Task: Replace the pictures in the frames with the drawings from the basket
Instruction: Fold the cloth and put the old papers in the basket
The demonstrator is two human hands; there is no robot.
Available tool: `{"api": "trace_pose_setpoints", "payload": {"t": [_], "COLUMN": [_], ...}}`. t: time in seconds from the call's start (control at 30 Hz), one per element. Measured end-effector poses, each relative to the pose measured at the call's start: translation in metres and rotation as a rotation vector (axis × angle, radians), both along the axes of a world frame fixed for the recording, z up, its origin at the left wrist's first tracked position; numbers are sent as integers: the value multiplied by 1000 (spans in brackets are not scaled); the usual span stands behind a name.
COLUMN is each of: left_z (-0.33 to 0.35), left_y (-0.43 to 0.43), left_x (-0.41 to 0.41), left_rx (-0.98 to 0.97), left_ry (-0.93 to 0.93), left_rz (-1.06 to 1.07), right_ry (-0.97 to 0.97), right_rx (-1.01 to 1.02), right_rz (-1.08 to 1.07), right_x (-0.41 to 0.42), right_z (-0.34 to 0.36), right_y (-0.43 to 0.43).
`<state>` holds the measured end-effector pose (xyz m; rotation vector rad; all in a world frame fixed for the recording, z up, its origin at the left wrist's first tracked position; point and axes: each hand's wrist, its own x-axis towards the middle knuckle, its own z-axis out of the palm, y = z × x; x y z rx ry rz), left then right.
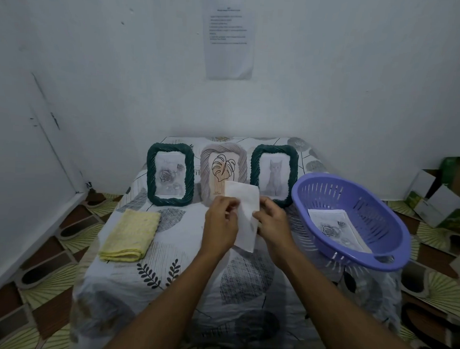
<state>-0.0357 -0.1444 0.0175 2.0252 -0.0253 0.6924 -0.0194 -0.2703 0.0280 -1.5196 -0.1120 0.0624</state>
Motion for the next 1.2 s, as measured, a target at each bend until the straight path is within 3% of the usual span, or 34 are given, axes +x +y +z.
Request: {"api": "trace_pose_setpoints", "payload": {"t": [0.13,0.23,0.33,0.43,0.57,0.9,1.2], "left_z": [4,4,5,8,11,-25,27], "left_y": [2,8,15,20,20,2,-22], "left_x": [-9,-12,-8,-5,-2,-6,10], "left_rx": [-412,-443,-460,-533,-492,-452,-386], "left_ry": [170,160,171,169,141,222,157], "left_rz": [-255,-228,-126,-265,-363,-293,-326], "right_ry": [6,-6,-77,-84,-134,-76,-211], "right_rx": [55,-4,-92,-63,-45,-118,-261], "right_rz": [169,161,10,-44,-42,-126,-297], "right_x": [-3,-4,-2,4,5,-9,12], "right_z": [4,5,4,7,8,-24,31], "right_y": [-1,-3,-3,-2,4,9,-25]}}
